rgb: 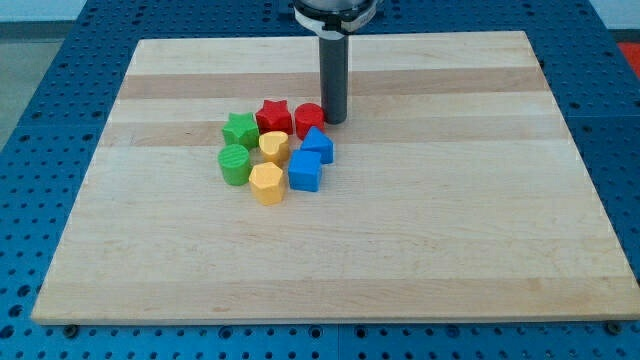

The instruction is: Point your arm at the blue cube

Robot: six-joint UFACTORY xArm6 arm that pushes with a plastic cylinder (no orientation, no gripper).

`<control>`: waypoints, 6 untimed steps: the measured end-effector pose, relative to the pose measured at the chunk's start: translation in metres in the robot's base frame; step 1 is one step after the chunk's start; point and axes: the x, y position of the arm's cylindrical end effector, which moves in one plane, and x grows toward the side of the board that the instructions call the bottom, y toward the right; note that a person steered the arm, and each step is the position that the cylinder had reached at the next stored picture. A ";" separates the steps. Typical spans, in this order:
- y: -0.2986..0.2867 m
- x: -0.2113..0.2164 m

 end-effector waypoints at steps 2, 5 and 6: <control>0.009 0.010; 0.029 0.060; 0.025 0.095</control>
